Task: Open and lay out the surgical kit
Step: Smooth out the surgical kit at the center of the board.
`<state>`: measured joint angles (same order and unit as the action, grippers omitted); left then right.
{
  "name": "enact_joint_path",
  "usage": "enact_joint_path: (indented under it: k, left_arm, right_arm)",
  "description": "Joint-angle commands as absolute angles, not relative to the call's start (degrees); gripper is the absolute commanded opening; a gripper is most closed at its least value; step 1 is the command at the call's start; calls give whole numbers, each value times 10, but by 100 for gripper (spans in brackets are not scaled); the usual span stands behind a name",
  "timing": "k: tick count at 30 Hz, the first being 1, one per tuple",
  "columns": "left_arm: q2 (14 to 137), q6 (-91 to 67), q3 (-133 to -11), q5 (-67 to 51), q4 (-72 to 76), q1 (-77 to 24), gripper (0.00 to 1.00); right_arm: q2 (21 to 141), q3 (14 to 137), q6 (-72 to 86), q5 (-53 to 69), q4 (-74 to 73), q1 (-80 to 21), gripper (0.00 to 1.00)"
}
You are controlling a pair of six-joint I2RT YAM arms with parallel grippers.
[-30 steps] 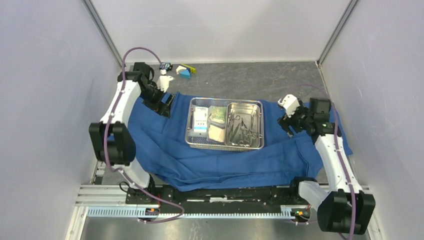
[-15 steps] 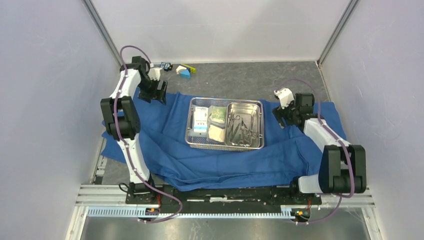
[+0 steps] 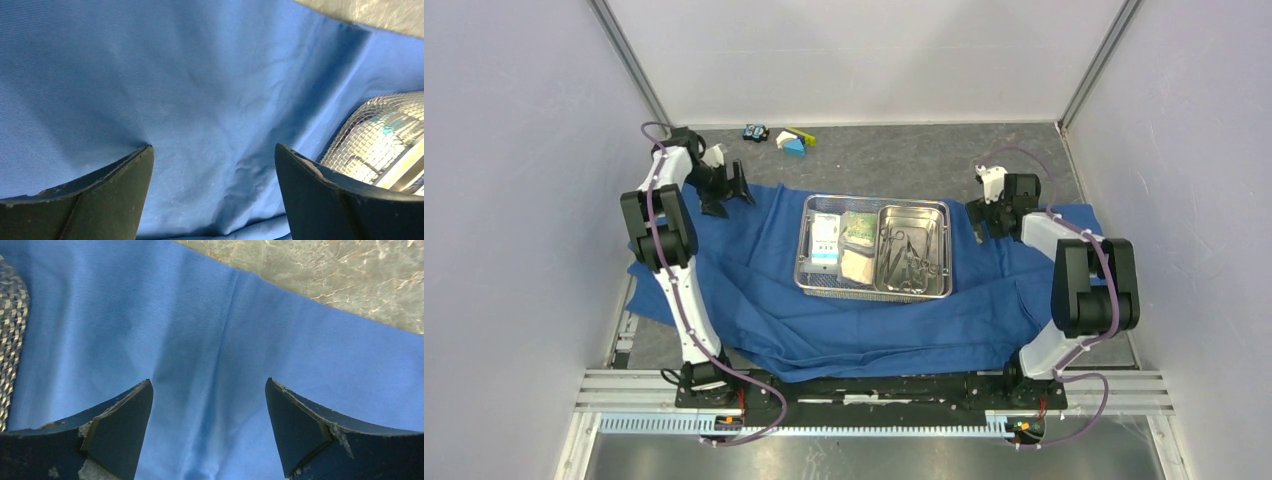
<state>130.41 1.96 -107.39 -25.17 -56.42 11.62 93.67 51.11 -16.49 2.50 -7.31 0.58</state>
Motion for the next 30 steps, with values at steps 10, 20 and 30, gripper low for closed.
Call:
enact_joint_path:
  k: [10,20,30]
  left_arm:
    - [1356,-76,-1108,-270,-531,200,95]
    - [1361,-11,-1141,-183,-527,230,95]
    - [1349,20,-1113,-146,-502,231,95]
  right_arm:
    - [1033,579,-141,-28,-76,40,90]
    - [1070,602,-164,-39,-74,40,91]
    - [1088,664,-157,-26,-111,74,94]
